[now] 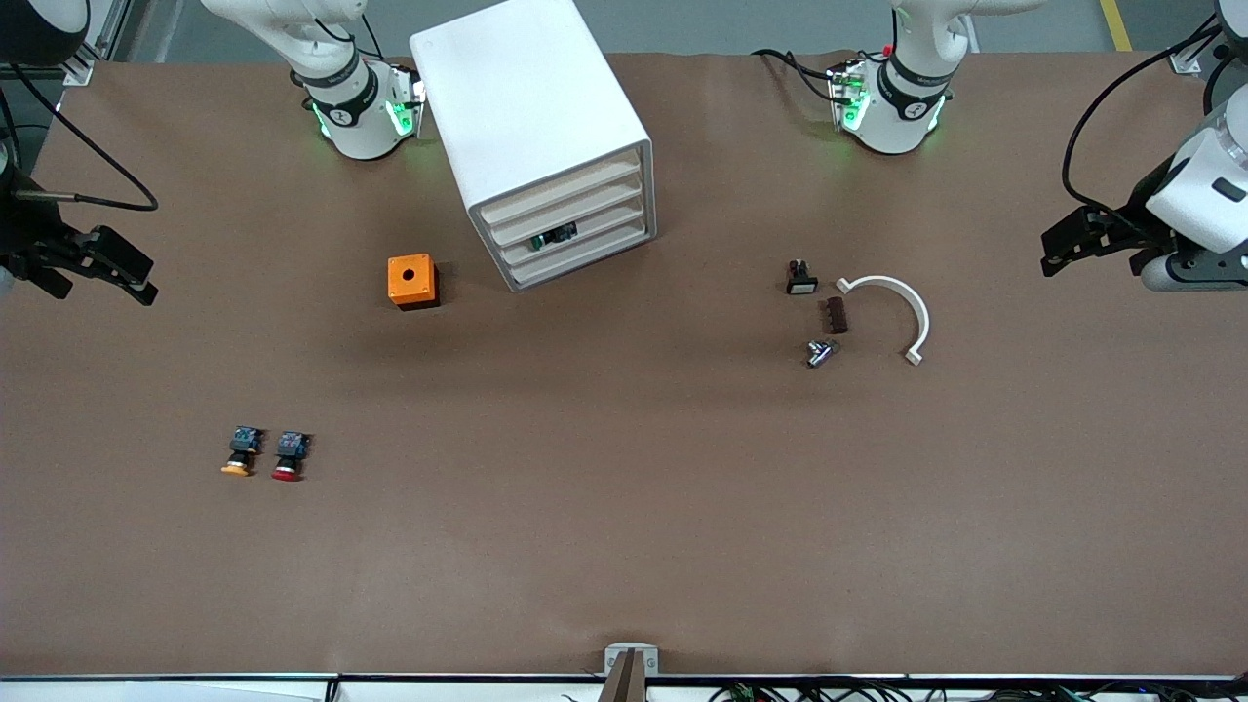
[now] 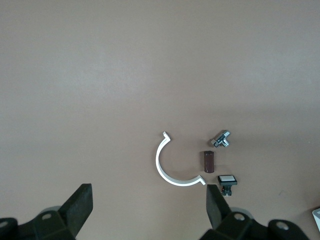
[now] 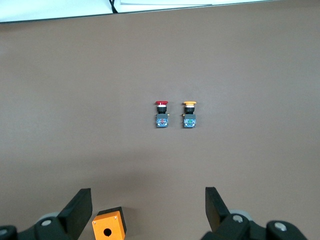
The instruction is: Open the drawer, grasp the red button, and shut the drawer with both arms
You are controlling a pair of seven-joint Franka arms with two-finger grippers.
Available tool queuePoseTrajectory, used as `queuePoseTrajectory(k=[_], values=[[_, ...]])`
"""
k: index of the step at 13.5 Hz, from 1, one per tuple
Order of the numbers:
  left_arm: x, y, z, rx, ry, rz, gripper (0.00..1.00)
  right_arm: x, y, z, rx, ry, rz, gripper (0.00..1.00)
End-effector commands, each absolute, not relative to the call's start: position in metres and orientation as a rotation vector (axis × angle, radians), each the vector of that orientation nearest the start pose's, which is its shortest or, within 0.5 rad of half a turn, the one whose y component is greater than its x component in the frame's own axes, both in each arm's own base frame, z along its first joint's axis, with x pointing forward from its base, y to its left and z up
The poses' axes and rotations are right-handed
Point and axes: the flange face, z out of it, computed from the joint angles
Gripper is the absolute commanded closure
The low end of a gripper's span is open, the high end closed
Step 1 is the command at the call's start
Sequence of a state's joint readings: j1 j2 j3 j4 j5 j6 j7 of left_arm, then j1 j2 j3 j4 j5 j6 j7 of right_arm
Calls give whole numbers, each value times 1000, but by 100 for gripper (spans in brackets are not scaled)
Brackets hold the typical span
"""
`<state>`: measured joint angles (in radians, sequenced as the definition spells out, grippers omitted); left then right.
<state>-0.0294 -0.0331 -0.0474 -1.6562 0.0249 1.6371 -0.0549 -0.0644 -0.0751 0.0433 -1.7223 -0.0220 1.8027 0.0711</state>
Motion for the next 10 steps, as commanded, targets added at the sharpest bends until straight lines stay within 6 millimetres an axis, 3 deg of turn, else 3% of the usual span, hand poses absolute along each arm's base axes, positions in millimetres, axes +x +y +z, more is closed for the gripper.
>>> queuePoseTrajectory(k=[1,6,10], values=[[549,-41,618,-3118,52,-45,0,549,-13,618,-3167,127,-255,0],[550,-50,624,-3122,56,-65,0,549,-13,618,-3167,127,-255,0],[551,-44,624,-3122,44,-67,0,549,-13,618,-3167,127,-255,0]])
